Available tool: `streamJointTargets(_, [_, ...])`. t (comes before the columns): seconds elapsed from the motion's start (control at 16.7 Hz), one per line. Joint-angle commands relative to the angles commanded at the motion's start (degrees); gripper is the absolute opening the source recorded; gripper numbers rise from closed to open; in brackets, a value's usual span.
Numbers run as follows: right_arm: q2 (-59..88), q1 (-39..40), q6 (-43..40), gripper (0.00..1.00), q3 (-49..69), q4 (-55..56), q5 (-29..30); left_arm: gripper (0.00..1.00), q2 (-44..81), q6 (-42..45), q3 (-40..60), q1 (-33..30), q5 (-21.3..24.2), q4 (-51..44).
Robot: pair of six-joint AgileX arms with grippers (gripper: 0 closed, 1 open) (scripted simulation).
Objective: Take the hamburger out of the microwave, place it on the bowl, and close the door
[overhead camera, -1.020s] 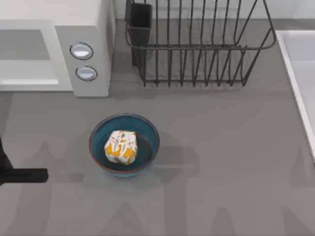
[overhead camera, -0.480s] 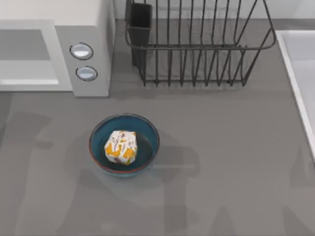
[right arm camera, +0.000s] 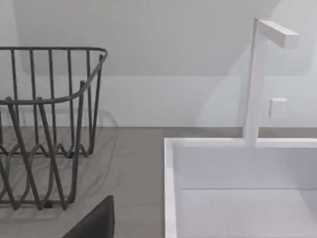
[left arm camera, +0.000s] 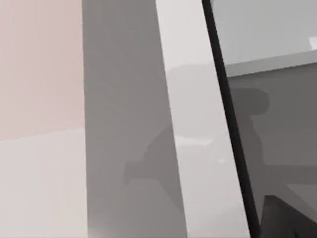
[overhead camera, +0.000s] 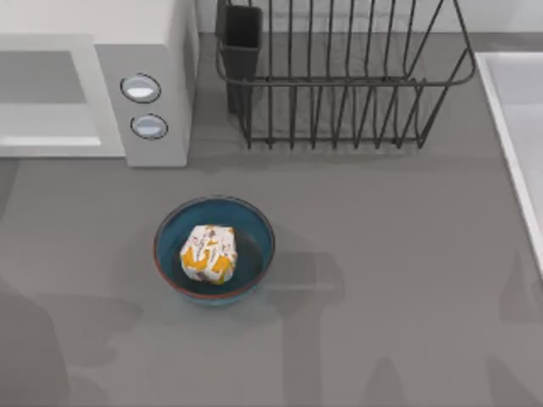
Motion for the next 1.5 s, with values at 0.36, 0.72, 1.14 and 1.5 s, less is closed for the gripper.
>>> streamJointTargets(0.36, [0.00,0.00,0.00,1.00,0.00,0.00,0.00,0.00,15.58,8.37,14.11,16.75,12.38,-10.83])
streamJointTargets(0.72, [0.00,0.00,0.00,1.00,0.00,0.00,0.00,0.00,16.57,8.76,15.25,17.80,13.73,-11.76])
streamJointTargets(1.14, [0.00,0.00,0.00,1.00,0.00,0.00,0.00,0.00,20.48,9.08,7.39,18.13,13.68,0.03])
streamJointTargets(1.5, [0.00,0.00,0.00,1.00,0.00,0.00,0.00,0.00,24.13,9.38,0.08,18.44,13.64,10.43])
